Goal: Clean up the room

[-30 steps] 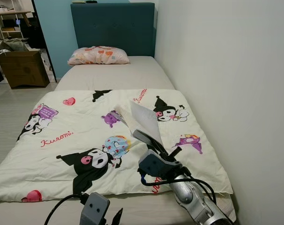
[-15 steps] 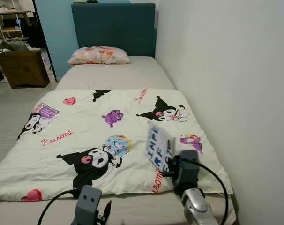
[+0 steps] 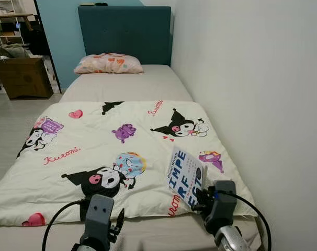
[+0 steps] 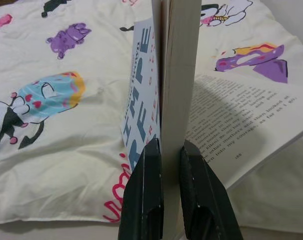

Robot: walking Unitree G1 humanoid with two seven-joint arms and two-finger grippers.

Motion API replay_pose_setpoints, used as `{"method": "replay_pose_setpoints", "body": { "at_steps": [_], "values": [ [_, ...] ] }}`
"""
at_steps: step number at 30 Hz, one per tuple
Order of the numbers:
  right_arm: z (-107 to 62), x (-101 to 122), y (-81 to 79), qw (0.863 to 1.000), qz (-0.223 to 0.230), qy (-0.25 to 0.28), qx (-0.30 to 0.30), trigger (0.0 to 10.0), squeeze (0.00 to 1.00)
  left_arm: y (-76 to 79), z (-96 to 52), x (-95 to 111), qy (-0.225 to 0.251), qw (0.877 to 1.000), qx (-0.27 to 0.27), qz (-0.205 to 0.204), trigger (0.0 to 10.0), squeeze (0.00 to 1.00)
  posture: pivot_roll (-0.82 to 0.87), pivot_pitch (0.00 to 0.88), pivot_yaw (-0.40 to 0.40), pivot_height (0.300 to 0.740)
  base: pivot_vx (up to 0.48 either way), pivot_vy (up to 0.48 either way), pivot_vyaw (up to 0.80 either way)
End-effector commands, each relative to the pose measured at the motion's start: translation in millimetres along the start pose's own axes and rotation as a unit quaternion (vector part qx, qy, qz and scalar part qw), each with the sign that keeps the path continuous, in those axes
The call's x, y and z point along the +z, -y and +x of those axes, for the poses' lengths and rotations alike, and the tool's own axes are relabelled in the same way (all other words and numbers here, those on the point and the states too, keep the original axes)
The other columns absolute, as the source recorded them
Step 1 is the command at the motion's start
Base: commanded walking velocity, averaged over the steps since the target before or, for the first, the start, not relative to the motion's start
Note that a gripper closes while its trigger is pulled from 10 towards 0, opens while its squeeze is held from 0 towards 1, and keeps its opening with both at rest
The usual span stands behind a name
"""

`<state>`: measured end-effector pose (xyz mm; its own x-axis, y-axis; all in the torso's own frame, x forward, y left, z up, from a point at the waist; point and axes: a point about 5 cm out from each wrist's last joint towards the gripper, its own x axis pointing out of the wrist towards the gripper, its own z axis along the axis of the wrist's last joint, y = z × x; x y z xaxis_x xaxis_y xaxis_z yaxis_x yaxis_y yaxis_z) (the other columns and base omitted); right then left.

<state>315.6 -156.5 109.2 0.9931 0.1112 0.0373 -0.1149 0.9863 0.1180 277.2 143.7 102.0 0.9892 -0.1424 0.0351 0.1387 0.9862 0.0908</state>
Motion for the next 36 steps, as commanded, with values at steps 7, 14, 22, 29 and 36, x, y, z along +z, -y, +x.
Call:
{"method": "replay_pose_setpoints", "body": {
  "at_steps": [7, 14, 22, 29, 36],
  "values": [
    [-6.5, 2.1, -3.8, 1.0, 0.016, 0.002, 0.007, 10.0, 0.0, 1.8, -4.5, -1.9, -0.002, 1.0, -0.002, -0.008, 10.0, 0.0, 0.01, 0.18, -0.04, 0.598, 0.0, 0.0, 0.0],
    [-6.0, 4.1, -4.1, 1.0, 0.025, 0.004, 0.01, 10.0, 0.0, 2.1, -3.5, -1.5, -0.002, 1.0, -0.001, -0.011, 10.0, 0.0, 0.01, 0.176, -0.039, 0.628, 0.0, 0.0, 0.0],
    [-7.1, 6.3, -5.5, 0.999, 0.029, 0.002, 0.013, 10.0, 0.0, 1.9, -4.0, -2.4, -0.004, 1.0, -0.002, -0.012, 10.0, 0.0, 0.01, 0.175, -0.04, 0.648, 0.0, 0.0, 0.0],
    [-11.1, 2.4, -3.1, 0.999, 0.032, -0.005, 0.008, 10.0, 0.0, 2.6, -7.2, -7.2, -0.012, 1.0, -0.008, -0.007, 10.0, 0.0, 0.01, 0.174, -0.035, 0.673, 0.0, 0.0, 0.0],
    [-11.9, 1.7, -2.8, 0.999, 0.039, -0.007, 0.003, 10.0, 0.0, 3.3, -5.9, -5.5, -0.009, 1.0, -0.007, -0.007, 10.0, 0.0, 0.02, 0.168, -0.029, 0.693, 0.0, 0.0, 0.0]
  ]
}}
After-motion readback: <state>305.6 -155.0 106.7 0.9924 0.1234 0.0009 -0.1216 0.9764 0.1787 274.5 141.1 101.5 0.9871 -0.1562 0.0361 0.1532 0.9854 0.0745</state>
